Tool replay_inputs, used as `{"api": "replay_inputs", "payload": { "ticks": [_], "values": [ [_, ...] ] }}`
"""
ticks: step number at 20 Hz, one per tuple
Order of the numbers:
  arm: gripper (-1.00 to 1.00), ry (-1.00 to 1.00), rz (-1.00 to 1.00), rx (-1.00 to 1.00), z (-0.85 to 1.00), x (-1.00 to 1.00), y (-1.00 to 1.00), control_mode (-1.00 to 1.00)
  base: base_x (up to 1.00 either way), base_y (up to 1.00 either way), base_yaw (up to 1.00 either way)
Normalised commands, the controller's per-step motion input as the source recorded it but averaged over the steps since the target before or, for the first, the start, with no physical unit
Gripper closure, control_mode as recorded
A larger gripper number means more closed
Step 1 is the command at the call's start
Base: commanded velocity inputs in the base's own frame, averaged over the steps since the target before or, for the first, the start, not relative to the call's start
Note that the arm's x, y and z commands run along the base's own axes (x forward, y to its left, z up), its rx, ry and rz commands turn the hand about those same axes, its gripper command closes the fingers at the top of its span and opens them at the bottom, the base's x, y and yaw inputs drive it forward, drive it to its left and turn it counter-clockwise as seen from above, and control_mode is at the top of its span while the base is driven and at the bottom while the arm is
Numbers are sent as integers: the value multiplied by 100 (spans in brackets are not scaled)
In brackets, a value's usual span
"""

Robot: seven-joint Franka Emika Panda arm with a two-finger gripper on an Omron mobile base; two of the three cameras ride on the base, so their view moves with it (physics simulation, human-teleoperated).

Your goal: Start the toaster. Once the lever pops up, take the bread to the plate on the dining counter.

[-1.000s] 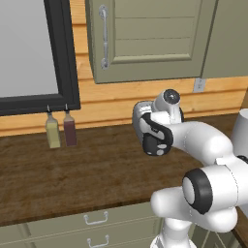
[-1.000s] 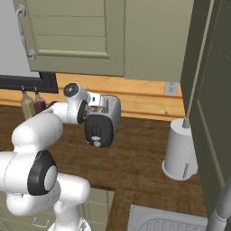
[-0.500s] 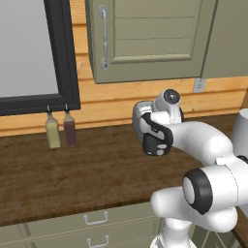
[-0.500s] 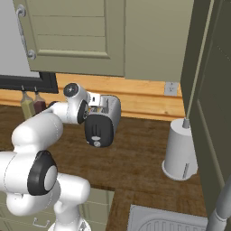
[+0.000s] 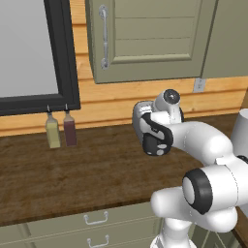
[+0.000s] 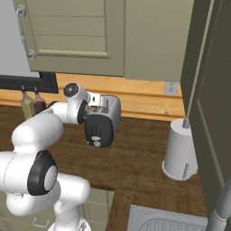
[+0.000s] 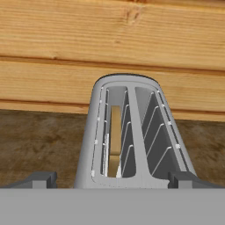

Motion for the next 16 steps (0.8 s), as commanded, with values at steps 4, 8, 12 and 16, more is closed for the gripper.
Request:
{"api": "replay_inputs", "payload": {
  "ticks": [4, 8, 12, 16],
  "values": [
    [-100, 0, 0, 0, 0, 0, 0, -100, 0, 0, 0],
    [-100, 0, 0, 0, 0, 0, 0, -100, 0, 0, 0],
    [-100, 0, 0, 0, 0, 0, 0, -100, 0, 0, 0],
    [-100, 0, 0, 0, 0, 0, 0, -100, 0, 0, 0]
  ]
}}
